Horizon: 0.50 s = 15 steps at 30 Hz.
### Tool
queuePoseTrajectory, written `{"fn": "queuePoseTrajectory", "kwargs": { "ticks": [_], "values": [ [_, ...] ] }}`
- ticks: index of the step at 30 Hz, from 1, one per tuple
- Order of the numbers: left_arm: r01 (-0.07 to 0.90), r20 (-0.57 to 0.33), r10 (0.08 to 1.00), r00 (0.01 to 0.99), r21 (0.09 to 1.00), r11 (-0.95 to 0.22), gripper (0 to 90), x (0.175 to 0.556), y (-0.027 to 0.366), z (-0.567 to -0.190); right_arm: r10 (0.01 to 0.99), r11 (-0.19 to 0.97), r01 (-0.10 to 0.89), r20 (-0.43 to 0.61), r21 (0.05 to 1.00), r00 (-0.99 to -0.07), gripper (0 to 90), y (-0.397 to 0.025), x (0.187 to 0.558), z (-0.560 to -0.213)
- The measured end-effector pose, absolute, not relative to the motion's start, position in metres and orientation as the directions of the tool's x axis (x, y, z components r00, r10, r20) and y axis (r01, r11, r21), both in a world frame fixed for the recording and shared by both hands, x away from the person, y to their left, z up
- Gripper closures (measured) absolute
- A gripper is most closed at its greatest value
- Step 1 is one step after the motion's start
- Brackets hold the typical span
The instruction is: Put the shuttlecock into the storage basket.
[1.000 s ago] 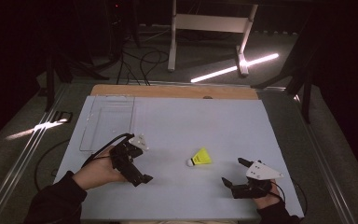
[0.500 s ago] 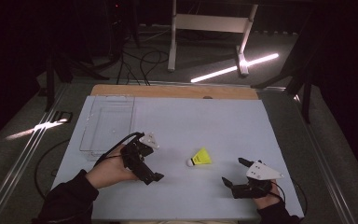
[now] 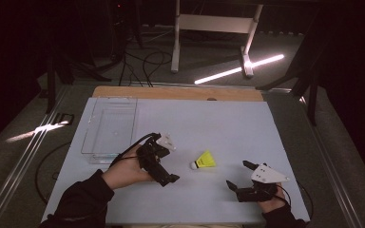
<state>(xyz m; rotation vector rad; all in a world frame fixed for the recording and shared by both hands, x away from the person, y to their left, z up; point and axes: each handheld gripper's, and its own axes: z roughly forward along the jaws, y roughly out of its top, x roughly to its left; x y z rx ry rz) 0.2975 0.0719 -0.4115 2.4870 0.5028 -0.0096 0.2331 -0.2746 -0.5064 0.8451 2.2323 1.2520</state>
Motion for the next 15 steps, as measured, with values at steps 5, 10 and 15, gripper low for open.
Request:
{"fn": "queuePoseTrajectory", "kwargs": {
  "ticks": [5, 10, 15],
  "values": [
    [0.344, -0.107, 0.349, 0.931, 0.575, -0.742, 0.2, 0.301, 0.064, -0.411, 0.695, 0.403, 0.294, -0.080, 0.867, -0.715, 7.8, -0.275, 0.233, -0.506],
    [0.339, -0.116, 0.341, 0.933, 0.602, -0.723, 0.2, 0.306, 0.053, -0.412, 0.693, 0.401, 0.293, -0.079, 0.868, -0.716, 7.8, -0.274, 0.233, -0.507],
    [0.336, -0.106, 0.349, 0.931, 0.621, -0.708, 0.2, 0.309, 0.046, -0.413, 0.694, 0.401, 0.295, -0.077, 0.867, -0.716, 7.8, -0.275, 0.233, -0.506]
  ]
}}
